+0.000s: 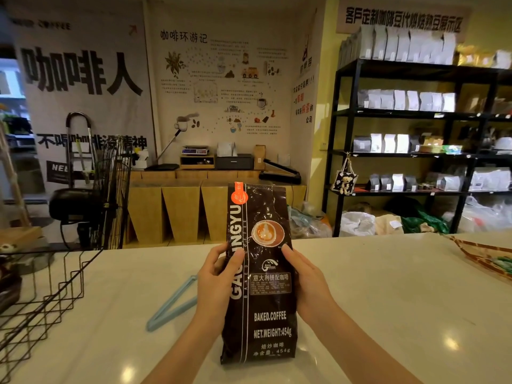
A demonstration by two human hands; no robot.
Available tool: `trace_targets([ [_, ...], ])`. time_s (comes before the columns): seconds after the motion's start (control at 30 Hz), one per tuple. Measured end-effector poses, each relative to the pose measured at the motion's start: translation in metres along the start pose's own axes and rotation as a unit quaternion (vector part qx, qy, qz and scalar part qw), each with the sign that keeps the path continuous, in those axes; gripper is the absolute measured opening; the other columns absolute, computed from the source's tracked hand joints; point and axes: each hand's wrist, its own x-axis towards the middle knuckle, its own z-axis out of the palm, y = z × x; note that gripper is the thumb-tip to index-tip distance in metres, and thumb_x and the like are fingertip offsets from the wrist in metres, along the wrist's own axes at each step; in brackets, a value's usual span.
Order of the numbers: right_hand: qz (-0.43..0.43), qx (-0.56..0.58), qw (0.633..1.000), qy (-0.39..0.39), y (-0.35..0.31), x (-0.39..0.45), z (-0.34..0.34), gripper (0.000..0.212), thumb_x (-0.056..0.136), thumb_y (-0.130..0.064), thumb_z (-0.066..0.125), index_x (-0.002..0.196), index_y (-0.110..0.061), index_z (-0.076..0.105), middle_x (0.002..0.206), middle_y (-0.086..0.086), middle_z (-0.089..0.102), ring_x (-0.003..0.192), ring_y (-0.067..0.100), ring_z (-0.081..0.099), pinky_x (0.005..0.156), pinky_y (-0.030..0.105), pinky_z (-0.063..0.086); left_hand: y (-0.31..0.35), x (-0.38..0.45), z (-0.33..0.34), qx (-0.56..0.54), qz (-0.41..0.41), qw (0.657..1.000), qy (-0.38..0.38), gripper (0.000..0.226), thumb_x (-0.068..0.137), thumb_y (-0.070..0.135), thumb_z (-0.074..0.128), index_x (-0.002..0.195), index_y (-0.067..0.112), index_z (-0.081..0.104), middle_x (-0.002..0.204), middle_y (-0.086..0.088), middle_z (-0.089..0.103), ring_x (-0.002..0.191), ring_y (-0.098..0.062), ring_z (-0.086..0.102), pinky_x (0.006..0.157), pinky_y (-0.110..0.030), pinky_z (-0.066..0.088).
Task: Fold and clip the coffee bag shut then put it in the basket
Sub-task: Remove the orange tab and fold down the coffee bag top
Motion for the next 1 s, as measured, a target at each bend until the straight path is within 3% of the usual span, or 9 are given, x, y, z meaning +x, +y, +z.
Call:
trace_targets([
  [0.2,0.017,-0.019,0.999,0.027,-0.002,-0.005,0.004,0.030,0.078,-0.028,0.067,0.100,-0.009,0.070,0.099,0.012,0.074,0.097,0.030,0.068,0.082,0.042,0.054,0.000,0.000,0.000,-0.018,-0.002,1.000,0.009,0.027,0.076,0.020,0.065,0.103,0.024,0.061,0.098,-0.006,0.071,0.086,-0.021,0.069,0.060,-0.027,0.057],
  [0.3,-0.140,-0.172,0.970,0.097,-0.015,-0.004,0.008,0.027,0.078,-0.025,0.068,0.105,-0.017,0.068,0.093,-0.008,0.072,0.095,0.015,0.064,0.079,0.032,0.052,-0.003,0.000,-0.001,-0.026,-0.001,1.000,0.014,0.037,0.075,0.021,0.066,0.110,0.025,0.058,0.103,-0.007,0.070,0.092,-0.023,0.068,0.069,-0.034,0.056],
  [0.37,-0.327,-0.313,0.882,0.136,-0.027,-0.002,0.017,0.031,0.078,-0.031,0.068,0.108,-0.025,0.061,0.111,-0.018,0.058,0.112,0.012,0.053,0.095,0.036,0.045,-0.003,-0.001,-0.002,-0.015,0.007,1.000,0.013,0.039,0.075,0.021,0.066,0.113,0.024,0.057,0.102,-0.007,0.070,0.090,-0.022,0.069,0.070,-0.034,0.056],
  [0.47,-0.507,-0.511,0.694,0.000,-0.037,0.005,0.051,0.032,0.080,-0.039,0.059,0.108,-0.024,0.064,0.126,-0.006,0.056,0.126,0.014,0.039,0.107,0.035,0.027,-0.003,-0.002,0.000,0.014,0.024,0.999,0.020,0.040,0.075,0.023,0.067,0.112,0.023,0.051,0.095,-0.003,0.070,0.081,-0.017,0.070,0.065,-0.030,0.055],
  [0.57,-0.500,-0.675,0.510,-0.188,-0.036,0.017,0.089,0.030,0.082,-0.042,0.053,0.099,-0.023,0.070,0.128,0.001,0.060,0.132,0.022,0.038,0.114,0.047,0.014,-0.004,-0.002,0.002,0.041,0.036,0.998,0.038,0.036,0.076,0.019,0.067,0.103,0.029,0.045,0.095,0.002,0.065,0.085,-0.012,0.064,0.071,-0.027,0.050],
  [0.63,-0.454,-0.745,0.427,-0.237,-0.037,0.027,0.103,0.029,0.083,-0.043,0.055,0.093,-0.022,0.071,0.119,-0.001,0.065,0.132,0.020,0.039,0.114,0.047,-0.002,-0.003,-0.004,0.002,0.057,0.041,0.997,0.035,0.037,0.075,0.020,0.068,0.101,0.032,0.044,0.094,0.004,0.064,0.088,-0.010,0.062,0.075,-0.026,0.050],
  [0.67,-0.438,-0.767,0.404,-0.239,-0.038,0.031,0.107,0.031,0.083,-0.046,0.054,0.087,-0.020,0.072,0.109,-0.002,0.069,0.127,0.018,0.043,0.114,0.044,-0.007,-0.001,-0.005,0.002,0.063,0.045,0.997,0.031,0.037,0.076,0.021,0.068,0.103,0.032,0.044,0.091,0.006,0.064,0.087,-0.007,0.061,0.072,-0.023,0.048],
  [0.77,-0.437,-0.781,0.387,-0.224,-0.044,0.037,0.112,0.041,0.083,-0.051,0.052,0.071,-0.015,0.069,0.083,-0.001,0.070,0.104,0.015,0.055,0.115,0.038,-0.004,0.000,-0.008,0.000,0.070,0.063,0.995,0.019,0.042,0.076,0.023,0.067,0.110,0.030,0.042,0.088,0.011,0.063,0.083,-0.001,0.061,0.066,-0.015,0.044],
  [1.0,-0.489,-0.769,0.361,-0.200,-0.039,0.042,0.107,0.067,0.079,-0.063,0.034,0.059,-0.010,0.070,0.067,0.002,0.069,0.090,0.020,0.056,0.106,0.039,0.023,-0.005,-0.011,0.001,0.101,0.085,0.991,0.001,0.041,0.079,0.027,0.063,0.113,0.031,0.040,0.094,0.010,0.065,0.090,-0.007,0.065,0.074,-0.020,0.052],
])
